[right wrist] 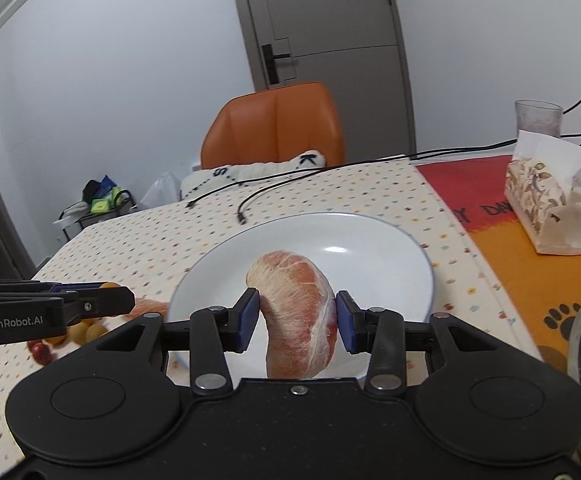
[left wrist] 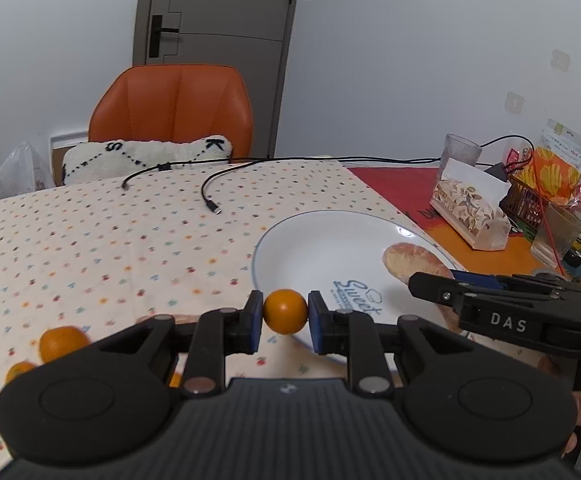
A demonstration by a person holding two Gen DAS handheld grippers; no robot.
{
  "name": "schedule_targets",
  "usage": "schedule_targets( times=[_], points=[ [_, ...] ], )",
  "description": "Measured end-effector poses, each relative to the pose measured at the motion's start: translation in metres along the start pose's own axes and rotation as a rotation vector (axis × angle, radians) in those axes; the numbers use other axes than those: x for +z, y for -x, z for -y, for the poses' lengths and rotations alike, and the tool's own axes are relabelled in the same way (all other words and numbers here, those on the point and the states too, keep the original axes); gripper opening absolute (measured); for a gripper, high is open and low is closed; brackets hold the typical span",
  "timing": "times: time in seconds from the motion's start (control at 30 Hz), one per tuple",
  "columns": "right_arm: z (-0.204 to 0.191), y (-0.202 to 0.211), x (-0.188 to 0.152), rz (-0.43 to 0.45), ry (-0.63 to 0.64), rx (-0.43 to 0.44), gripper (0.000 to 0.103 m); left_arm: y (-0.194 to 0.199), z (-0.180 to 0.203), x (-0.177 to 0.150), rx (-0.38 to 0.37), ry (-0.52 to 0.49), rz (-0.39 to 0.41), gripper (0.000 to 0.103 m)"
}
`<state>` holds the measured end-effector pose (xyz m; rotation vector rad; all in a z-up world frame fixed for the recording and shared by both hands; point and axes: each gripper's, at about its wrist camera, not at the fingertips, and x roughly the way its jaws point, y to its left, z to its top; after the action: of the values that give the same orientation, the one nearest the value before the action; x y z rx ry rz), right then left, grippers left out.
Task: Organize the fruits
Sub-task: 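Carry the mandarin in the left tool while the right tool carries the pomelo segment over the white plate, then open the right tool to drop the pomelo segment while the left tool drops the mandarin onto the plate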
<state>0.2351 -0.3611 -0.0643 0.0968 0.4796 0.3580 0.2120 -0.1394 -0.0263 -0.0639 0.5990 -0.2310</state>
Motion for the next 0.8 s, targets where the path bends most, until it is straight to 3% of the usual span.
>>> schedule_targets(
  times=[0.3,0.57,0.8],
  points=[
    [0.02,-0.016,0.008,0.015,-0.028,-0.067,0.039,-0.028,0.018,0.009,-0.004,-0.023,-0.021,0.022],
    [0.033,-0.027,0.01,0.017,-0.058,-0.078,0.04,-0.053,0.025,0.015,0.007,-0.039,-0.042,0.022],
    [0.042,-0.026,0.009,0.027,-0.107,-0.055,0.047,-0.062,0.023,0.015,0.027,-0.042,-0.051,0.022]
  ],
)
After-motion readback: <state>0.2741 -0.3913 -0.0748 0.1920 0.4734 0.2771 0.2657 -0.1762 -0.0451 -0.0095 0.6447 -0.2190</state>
